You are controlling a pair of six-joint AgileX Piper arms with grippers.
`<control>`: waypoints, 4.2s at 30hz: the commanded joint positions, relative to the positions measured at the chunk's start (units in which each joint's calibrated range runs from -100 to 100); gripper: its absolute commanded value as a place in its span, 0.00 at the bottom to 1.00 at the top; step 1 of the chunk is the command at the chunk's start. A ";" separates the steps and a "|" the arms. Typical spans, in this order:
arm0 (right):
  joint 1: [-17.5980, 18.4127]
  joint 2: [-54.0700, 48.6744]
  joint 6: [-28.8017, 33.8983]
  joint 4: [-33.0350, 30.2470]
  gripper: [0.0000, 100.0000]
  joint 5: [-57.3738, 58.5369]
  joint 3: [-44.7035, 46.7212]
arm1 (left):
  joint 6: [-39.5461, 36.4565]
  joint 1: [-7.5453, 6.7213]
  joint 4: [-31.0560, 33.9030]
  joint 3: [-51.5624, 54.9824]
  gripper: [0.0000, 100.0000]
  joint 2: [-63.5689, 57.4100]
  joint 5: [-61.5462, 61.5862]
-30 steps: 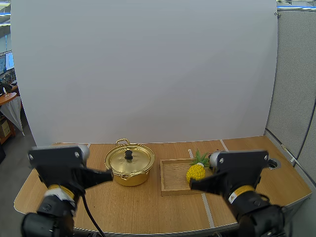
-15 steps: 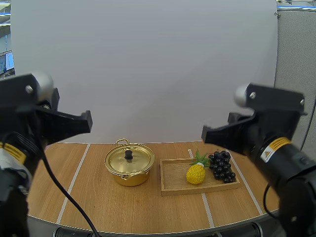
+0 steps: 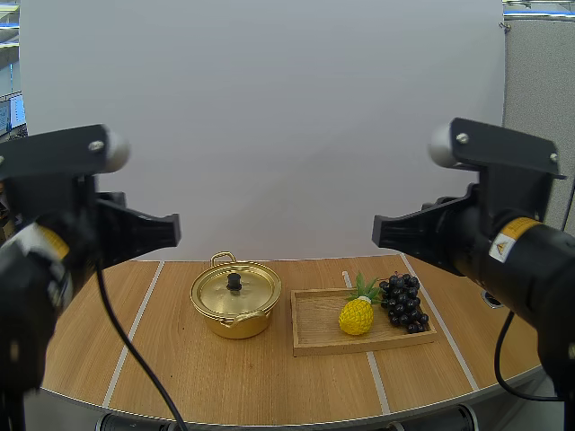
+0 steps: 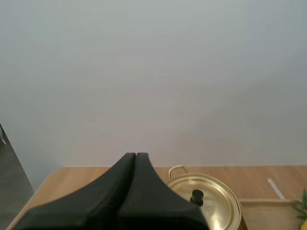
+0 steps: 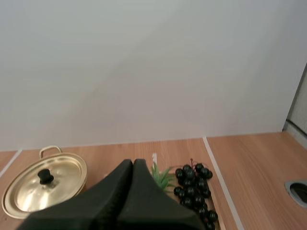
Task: Open the pot, put the pineapple inside, and close it
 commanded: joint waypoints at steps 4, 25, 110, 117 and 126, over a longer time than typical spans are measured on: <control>0.08 10.50 0.06 -0.35 0.00 2.66 -0.49 | 11.29 0.09 -9.90 -2.62 0.00 12.37 0.44; 0.08 22.76 1.15 -0.35 0.76 3.20 -0.49 | 22.87 0.09 -20.46 -3.04 0.46 41.59 -5.09; 0.08 22.76 1.15 2.74 1.00 3.20 -0.49 | 39.35 -4.80 -19.68 -26.24 0.00 69.51 5.71; 0.08 22.76 1.15 2.74 1.00 3.20 -0.49 | 35.63 -4.80 -16.35 -39.57 0.00 56.73 12.61; 0.08 22.76 1.15 2.74 1.00 3.20 -0.49 | 31.03 -4.80 -9.36 -58.23 0.00 48.17 15.13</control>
